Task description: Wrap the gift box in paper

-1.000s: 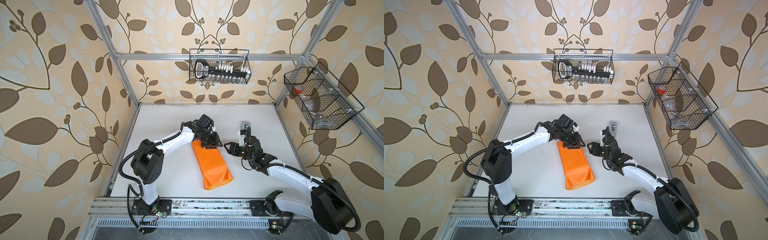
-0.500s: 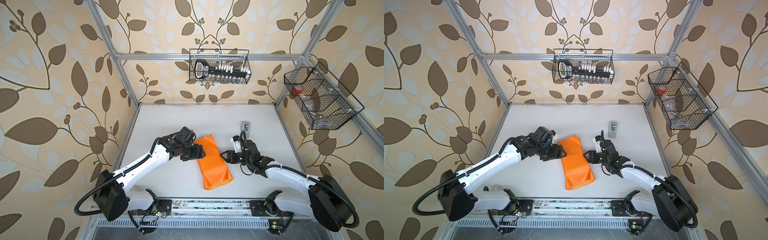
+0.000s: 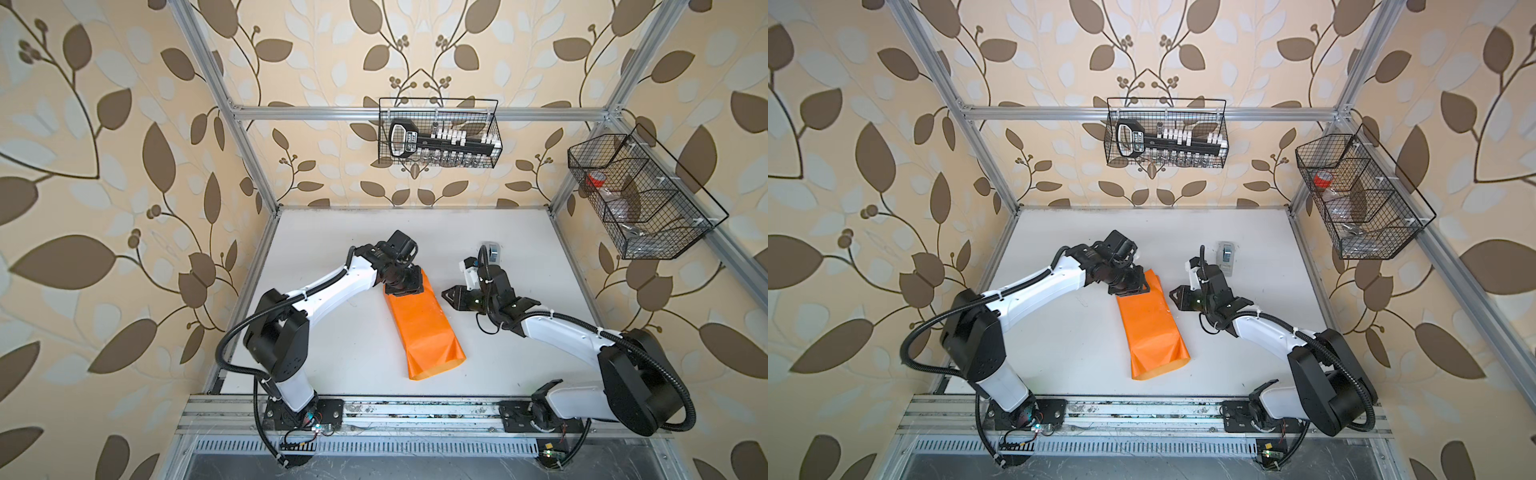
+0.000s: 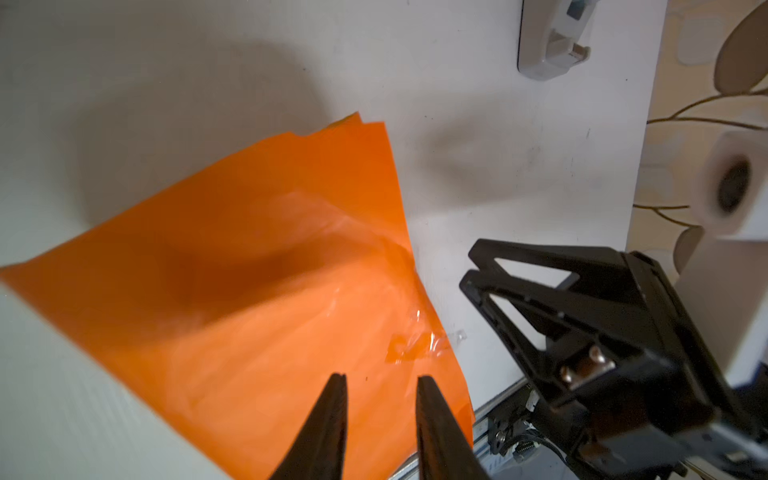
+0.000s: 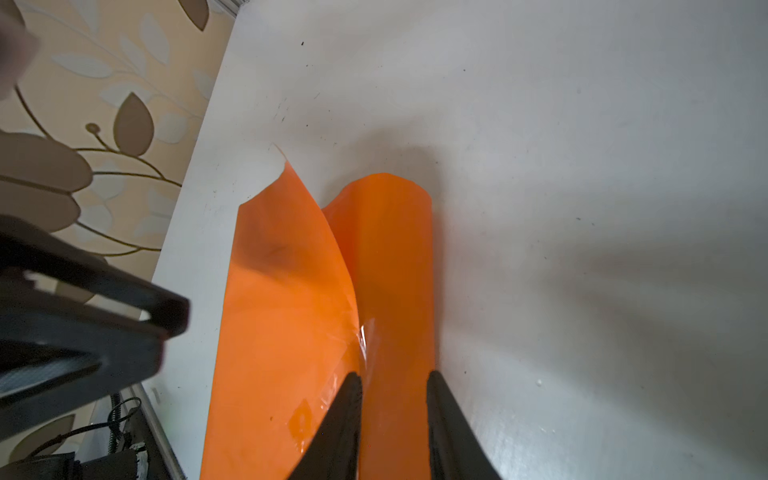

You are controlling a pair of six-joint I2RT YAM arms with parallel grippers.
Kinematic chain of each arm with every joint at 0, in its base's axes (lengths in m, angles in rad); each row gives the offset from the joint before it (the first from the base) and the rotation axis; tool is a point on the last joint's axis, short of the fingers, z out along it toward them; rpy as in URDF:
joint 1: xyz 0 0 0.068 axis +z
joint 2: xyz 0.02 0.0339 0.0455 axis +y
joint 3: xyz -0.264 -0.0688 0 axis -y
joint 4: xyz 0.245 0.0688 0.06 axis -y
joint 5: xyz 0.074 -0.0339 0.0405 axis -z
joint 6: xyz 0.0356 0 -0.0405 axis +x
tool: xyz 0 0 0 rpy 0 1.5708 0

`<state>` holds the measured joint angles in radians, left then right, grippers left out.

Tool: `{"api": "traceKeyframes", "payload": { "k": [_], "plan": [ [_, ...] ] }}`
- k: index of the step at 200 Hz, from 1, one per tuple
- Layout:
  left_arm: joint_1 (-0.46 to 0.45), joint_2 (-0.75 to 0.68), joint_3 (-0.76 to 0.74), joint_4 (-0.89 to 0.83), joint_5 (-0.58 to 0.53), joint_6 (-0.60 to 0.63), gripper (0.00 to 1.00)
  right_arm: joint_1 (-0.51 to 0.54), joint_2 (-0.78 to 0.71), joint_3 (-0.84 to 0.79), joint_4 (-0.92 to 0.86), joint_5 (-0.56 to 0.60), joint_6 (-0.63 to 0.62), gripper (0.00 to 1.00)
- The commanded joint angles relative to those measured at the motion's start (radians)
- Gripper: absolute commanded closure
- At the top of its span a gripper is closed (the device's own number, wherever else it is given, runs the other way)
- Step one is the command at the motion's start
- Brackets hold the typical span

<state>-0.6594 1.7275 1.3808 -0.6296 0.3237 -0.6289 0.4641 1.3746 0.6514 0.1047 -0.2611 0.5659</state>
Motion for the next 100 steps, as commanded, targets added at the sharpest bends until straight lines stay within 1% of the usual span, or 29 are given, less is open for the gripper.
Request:
{"api": "traceKeyframes", "payload": {
  "k": [1,13,41,58,93,100],
  "plan": [
    [0.006,0.03,0.001,0.013,0.094,-0.012,0.74,-0.001,0.052,0.07,0.004,-0.057,-0.034,0.67],
    [0.004,0.035,-0.035,0.05,0.119,-0.032,0.75,-0.001,0.085,0.097,0.004,-0.08,-0.048,0.63],
    [0.001,0.038,-0.091,0.098,0.132,-0.06,0.77,0.005,0.156,0.145,0.006,-0.104,-0.067,0.59],
    [0.001,0.046,-0.093,0.106,0.134,-0.063,0.77,0.009,0.194,0.168,0.007,-0.11,-0.072,0.58],
    [0.002,0.073,-0.081,0.098,0.137,-0.058,0.78,0.008,0.262,0.207,0.017,-0.087,-0.062,0.58],
    [0.003,0.076,-0.083,0.098,0.137,-0.059,0.78,0.002,0.28,0.217,0.018,-0.079,-0.053,0.6]
  ]
}}
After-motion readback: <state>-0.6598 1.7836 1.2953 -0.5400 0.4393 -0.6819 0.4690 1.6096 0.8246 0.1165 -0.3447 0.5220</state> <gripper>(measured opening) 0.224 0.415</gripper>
